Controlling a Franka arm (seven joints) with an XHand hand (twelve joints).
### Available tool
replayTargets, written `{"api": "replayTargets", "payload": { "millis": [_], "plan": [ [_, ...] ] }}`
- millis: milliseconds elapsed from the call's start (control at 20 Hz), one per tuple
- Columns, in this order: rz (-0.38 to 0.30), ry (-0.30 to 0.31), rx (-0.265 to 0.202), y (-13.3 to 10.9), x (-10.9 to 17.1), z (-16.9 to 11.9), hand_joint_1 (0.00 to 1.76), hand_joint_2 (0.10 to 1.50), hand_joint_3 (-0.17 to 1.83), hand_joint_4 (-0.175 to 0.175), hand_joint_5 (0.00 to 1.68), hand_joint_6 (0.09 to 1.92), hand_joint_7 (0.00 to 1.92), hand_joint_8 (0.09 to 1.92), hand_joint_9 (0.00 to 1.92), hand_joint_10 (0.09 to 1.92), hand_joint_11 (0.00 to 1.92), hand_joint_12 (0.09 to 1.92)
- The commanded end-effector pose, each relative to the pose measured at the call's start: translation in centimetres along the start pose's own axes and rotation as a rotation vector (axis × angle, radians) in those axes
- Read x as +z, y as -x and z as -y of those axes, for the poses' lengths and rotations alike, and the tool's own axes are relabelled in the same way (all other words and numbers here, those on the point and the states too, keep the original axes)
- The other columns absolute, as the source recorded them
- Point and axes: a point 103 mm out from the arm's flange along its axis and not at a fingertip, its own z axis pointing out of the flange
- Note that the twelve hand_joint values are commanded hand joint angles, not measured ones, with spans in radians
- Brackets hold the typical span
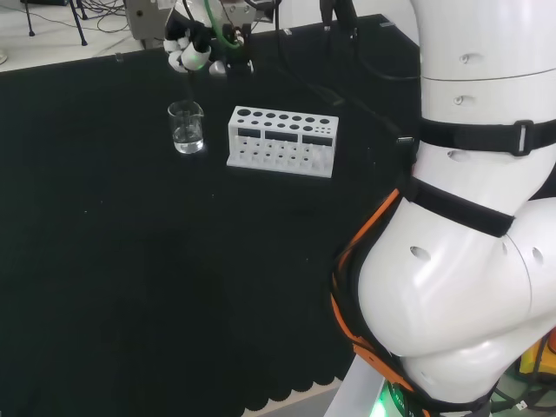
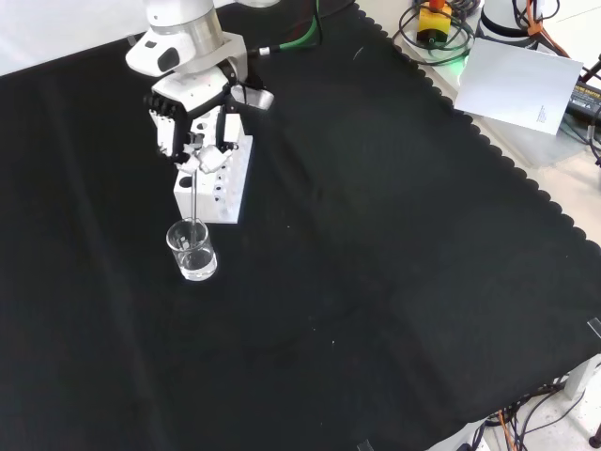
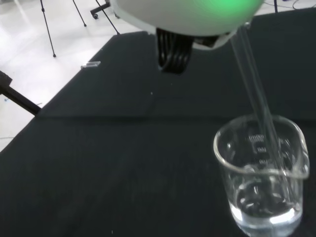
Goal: Stir in the beaker to the left of the white test tube rack with the glass rod.
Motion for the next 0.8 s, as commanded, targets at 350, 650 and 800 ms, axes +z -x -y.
{"api": "replayTargets", "payload": {
  "millis": [350, 650, 800],
  "plan": [
    [-0.008, -0.001, -0.032, -2.5, 0.4, -0.8, 1.3, 0.61, 0.92, -0.175, 1.08, 0.89, 1.15, 1.29, 1.56, 1.04, 1.64, 0.84],
    [-0.011, -0.011, -0.061, -4.3, 0.8, -2.3, 1.3, 0.61, 0.92, -0.175, 1.08, 0.89, 1.15, 1.29, 1.56, 1.04, 1.64, 0.84],
    [-0.006, -0.009, -0.058, -4.2, 0.8, -2.5, 1.3, 0.61, 0.92, -0.175, 1.08, 0.89, 1.15, 1.29, 1.56, 1.04, 1.64, 0.84]
  ]
}}
